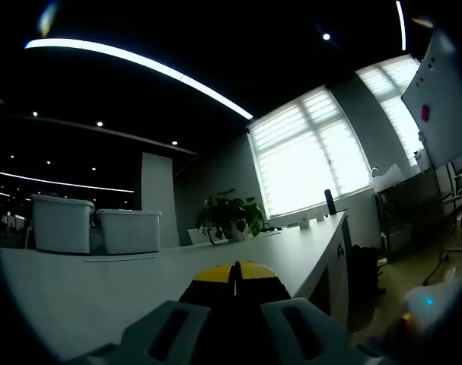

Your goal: Clamp the fixed fixture on the desktop, loosen the retaining clip, secure it to the edge of the desk, and tighten the retaining clip.

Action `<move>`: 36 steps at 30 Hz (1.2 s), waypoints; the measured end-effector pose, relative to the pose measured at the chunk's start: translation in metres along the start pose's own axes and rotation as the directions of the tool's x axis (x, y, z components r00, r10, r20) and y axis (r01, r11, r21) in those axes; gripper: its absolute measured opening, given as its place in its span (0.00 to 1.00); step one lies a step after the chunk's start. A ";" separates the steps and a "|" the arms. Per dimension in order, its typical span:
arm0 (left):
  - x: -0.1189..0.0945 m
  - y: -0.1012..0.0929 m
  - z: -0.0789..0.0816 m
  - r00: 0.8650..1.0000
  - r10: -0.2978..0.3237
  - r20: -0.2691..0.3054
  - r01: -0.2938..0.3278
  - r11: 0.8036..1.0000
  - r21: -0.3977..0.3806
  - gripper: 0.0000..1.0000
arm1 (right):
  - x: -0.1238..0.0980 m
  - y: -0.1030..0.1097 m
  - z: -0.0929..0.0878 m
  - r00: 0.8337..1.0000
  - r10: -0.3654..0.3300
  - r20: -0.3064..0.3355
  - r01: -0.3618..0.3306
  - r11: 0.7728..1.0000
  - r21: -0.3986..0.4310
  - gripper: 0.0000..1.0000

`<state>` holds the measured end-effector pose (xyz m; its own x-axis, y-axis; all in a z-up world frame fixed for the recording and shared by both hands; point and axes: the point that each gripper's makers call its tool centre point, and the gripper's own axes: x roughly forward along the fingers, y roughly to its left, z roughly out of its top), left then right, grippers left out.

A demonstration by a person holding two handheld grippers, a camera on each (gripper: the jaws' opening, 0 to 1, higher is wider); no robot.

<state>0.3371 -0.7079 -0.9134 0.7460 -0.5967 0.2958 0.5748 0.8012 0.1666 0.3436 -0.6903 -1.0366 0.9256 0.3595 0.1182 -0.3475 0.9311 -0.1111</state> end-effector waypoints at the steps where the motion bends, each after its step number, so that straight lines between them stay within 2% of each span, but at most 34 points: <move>1: 0.000 0.000 0.000 1.000 -0.003 -0.001 0.003 1.000 -0.002 0.01 | 0.002 0.002 0.000 0.999 0.034 0.008 -0.034 0.999 0.005 0.25; 6: 0.000 0.000 0.001 1.000 -0.004 -0.001 0.004 1.000 -0.003 0.01 | 0.003 0.003 0.002 0.985 0.168 0.045 -0.168 0.986 -0.006 0.25; 10: 0.000 0.000 0.001 1.000 -0.004 -0.002 0.004 1.000 -0.003 0.01 | 0.004 0.005 0.002 0.954 0.293 0.062 -0.292 0.956 -0.015 0.25; 12: 0.000 0.000 0.001 1.000 -0.004 -0.001 0.004 1.000 -0.002 0.01 | 0.004 0.006 0.002 0.932 0.355 0.070 -0.354 0.935 -0.029 0.25; 13: 0.000 0.000 0.001 1.000 -0.004 -0.001 0.004 1.000 -0.002 0.01 | 0.004 0.007 0.002 0.915 0.397 0.067 -0.395 0.918 -0.041 0.25; 18: 0.000 0.000 0.001 1.000 -0.004 -0.002 0.004 1.000 -0.005 0.01 | 0.003 0.012 0.001 0.826 0.563 0.029 -0.557 0.823 -0.110 0.25; 19: 0.000 0.000 0.001 1.000 -0.004 -0.002 0.004 1.000 -0.004 0.01 | 0.003 0.013 0.000 0.803 0.596 0.016 -0.589 0.798 -0.124 0.25; 21: 0.000 0.000 0.001 1.000 -0.004 -0.001 0.004 1.000 -0.002 0.01 | 0.004 0.014 0.000 0.782 0.623 0.002 -0.618 0.777 -0.119 0.25; 23: 0.001 0.000 0.000 1.000 -0.004 -0.002 0.004 1.000 -0.002 0.01 | 0.005 0.015 0.000 0.769 0.639 -0.007 -0.634 0.763 -0.126 0.26; 25: 0.001 0.000 0.000 1.000 -0.004 -0.001 0.004 1.000 -0.003 0.01 | 0.004 0.016 -0.001 0.765 0.644 -0.014 -0.640 0.759 -0.120 0.26; 27: 0.001 0.000 0.000 1.000 -0.004 -0.002 0.004 1.000 -0.005 0.01 | 0.000 0.018 -0.002 0.760 0.649 -0.018 -0.649 0.758 -0.066 0.26; 29: 0.001 0.000 0.000 1.000 -0.004 -0.001 0.004 1.000 -0.003 0.01 | 0.000 0.013 -0.005 0.787 0.617 -0.033 -0.617 0.784 -0.059 0.27; 30: 0.001 0.000 0.000 1.000 -0.004 -0.001 0.004 1.000 -0.003 0.01 | -0.003 0.013 -0.008 0.793 0.609 -0.037 -0.610 0.790 -0.059 0.28; 31: 0.001 0.000 0.000 1.000 -0.004 -0.002 0.004 1.000 -0.004 0.01 | -0.005 0.010 -0.012 0.818 0.574 -0.046 -0.576 0.817 -0.040 0.30; 33: 0.001 0.000 0.000 1.000 -0.004 -0.002 0.004 1.000 -0.004 0.01 | -0.010 0.010 -0.016 0.838 0.543 -0.045 -0.545 0.838 -0.019 0.35; 34: 0.001 0.000 0.000 1.000 -0.004 -0.002 0.004 1.000 -0.004 0.01 | -0.015 0.009 -0.017 0.858 0.512 -0.037 -0.512 0.859 -0.004 0.36; 36: 0.001 0.000 -0.001 1.000 -0.004 -0.003 0.004 1.000 -0.004 0.01 | -0.023 0.009 -0.016 0.884 0.467 -0.018 -0.466 0.884 0.018 0.37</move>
<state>0.3376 -0.7085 -0.9138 0.7443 -0.6003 0.2926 0.5794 0.7984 0.1640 0.3215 -0.6913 -1.0558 0.6591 0.7512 0.0350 -0.7416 0.6570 -0.1358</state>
